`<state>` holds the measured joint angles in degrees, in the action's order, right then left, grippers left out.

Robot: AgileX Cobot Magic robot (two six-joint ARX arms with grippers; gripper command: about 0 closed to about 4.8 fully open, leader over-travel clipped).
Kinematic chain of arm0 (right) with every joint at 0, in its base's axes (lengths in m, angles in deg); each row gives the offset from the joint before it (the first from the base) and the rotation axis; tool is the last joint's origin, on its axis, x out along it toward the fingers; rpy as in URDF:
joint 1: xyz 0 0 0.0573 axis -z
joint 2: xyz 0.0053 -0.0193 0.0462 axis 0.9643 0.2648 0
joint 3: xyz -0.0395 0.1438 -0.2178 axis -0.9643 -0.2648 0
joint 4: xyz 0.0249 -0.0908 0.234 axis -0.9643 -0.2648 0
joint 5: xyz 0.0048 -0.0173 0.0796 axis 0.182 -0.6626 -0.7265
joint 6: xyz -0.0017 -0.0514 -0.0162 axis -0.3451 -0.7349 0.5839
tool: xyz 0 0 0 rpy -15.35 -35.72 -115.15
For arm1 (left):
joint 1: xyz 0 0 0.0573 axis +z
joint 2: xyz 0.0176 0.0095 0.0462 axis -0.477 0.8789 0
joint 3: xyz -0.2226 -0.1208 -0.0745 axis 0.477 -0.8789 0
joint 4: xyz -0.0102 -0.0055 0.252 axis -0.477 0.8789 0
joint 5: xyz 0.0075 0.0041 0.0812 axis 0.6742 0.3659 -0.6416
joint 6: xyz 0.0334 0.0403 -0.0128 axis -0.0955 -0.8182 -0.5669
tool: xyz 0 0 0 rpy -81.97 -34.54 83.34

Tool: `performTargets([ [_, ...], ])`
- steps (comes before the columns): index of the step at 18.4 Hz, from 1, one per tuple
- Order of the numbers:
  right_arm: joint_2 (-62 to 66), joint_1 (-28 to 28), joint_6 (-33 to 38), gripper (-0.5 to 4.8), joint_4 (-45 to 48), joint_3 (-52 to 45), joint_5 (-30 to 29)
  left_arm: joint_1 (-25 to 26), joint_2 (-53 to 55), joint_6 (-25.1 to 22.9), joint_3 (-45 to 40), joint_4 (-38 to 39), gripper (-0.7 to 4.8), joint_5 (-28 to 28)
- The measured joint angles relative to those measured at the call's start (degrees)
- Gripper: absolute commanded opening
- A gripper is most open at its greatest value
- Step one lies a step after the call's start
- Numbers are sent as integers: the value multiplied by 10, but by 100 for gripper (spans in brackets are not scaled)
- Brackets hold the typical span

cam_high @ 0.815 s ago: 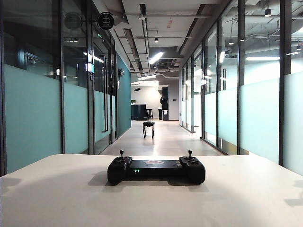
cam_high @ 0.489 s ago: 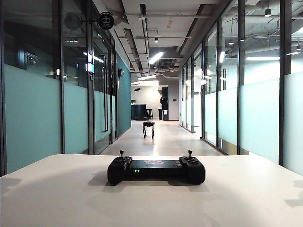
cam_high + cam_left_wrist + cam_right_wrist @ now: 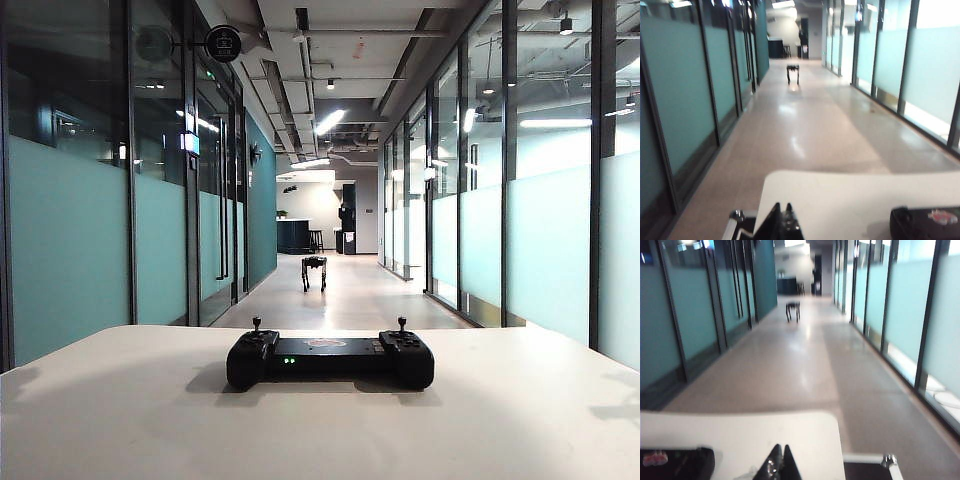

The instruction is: Push the left joystick on the remote control sitting on the white table backward to make the robot dog back up in a straight line until it returns close to you.

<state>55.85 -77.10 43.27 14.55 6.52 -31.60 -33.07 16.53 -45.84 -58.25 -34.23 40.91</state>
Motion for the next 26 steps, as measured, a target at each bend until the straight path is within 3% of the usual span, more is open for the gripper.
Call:
performTargets([
  [6, 55, -2, 0, -5, 5, 43, -12, 0, 72, 5, 18, -21, -5, -1],
  [10, 135, -5, 0, -6, 35, 59, -60, 0, 149, 26, 20, -101, -5, 0],
  [16, 242, -11, 0, -6, 132, 76, -87, 0, 283, 28, 82, -115, -5, 23],
  [21, 335, -92, 0, -6, 178, 83, -86, 0, 427, 37, 129, -163, -5, 68],
  [26, 414, -158, 0, -5, 219, 83, -11, -5, 533, 62, 170, -194, -5, 79],
])
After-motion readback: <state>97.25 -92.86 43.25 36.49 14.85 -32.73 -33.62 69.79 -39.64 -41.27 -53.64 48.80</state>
